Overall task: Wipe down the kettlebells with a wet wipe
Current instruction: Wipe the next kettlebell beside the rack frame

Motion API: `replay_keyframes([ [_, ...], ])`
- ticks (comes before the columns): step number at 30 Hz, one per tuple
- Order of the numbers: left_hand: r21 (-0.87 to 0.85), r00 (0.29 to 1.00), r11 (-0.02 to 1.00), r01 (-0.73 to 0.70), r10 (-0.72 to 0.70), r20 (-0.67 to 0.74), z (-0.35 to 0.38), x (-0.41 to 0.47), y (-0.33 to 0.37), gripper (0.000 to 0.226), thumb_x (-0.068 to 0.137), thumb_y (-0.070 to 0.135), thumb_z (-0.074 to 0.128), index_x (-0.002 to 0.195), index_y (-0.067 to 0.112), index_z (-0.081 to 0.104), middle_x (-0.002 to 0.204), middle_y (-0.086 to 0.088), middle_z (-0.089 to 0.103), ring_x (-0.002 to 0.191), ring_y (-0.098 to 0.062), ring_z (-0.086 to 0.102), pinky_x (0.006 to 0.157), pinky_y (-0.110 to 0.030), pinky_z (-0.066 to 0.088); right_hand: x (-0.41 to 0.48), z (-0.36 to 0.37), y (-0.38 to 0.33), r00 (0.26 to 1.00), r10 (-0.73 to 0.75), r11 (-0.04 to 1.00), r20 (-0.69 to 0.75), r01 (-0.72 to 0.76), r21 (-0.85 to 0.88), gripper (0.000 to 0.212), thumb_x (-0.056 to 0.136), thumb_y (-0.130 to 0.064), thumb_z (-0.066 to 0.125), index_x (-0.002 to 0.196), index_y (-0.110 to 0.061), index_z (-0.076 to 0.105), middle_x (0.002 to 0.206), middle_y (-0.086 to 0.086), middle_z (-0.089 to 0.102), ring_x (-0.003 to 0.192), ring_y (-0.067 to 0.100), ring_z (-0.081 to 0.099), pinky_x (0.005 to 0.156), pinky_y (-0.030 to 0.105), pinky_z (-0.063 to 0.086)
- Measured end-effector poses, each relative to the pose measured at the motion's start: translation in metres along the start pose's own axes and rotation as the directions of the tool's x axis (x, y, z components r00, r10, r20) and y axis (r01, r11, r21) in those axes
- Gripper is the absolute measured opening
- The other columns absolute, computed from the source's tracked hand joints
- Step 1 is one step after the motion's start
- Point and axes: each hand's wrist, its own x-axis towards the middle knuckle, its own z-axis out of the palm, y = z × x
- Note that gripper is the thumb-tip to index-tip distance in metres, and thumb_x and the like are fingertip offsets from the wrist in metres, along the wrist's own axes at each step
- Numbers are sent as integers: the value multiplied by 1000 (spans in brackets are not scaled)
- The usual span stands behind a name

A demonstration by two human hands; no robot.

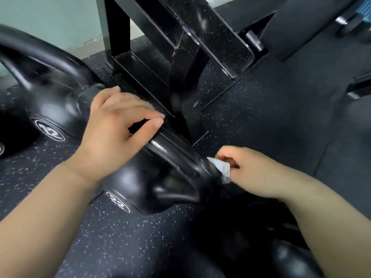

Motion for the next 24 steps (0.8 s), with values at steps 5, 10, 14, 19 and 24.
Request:
replay_keyframes([
  [5,-17,1000,1000,-2,2,-6,0,-1,1,34,83,42,43,88,20,69,90,13,58,97,-8,49,104,-14,7,-11,1,-7,994,-49,912,-95,83,401,10,73,-16,61,66,-22,61,76,-13,71,74,7,64,71,25,50],
  [10,-4,1000,1000,-10,10,-10,-1,-2,2,34,83,40,43,90,18,69,91,13,57,98,-8,48,104,-12,5,-18,10,0,975,-64,943,-212,129,306,22,70,-10,66,57,-25,58,90,-3,73,85,8,66,80,23,51],
  [14,-7,1000,1000,-1,1,-18,1,-3,2,37,83,41,43,90,16,69,92,12,56,99,-8,48,105,-11,4,-22,19,12,968,-31,988,-249,67,137,17,72,-10,65,61,-17,57,84,5,72,83,22,66,78,35,52],
  [19,-155,997,988,-6,-5,-71,0,-14,22,42,82,45,47,107,14,62,113,10,55,113,-6,46,108,-19,17,-35,14,-6,875,-150,953,-459,251,167,17,71,-11,64,62,-23,58,82,-7,63,71,11,57,62,8,42],
  [24,-410,980,902,-138,183,73,0,-26,57,51,74,53,57,115,26,48,112,23,54,113,12,43,102,-12,30,-31,11,-34,873,-281,859,-399,414,301,20,71,-10,67,68,-26,55,70,-7,62,58,1,52,57,9,40],
])
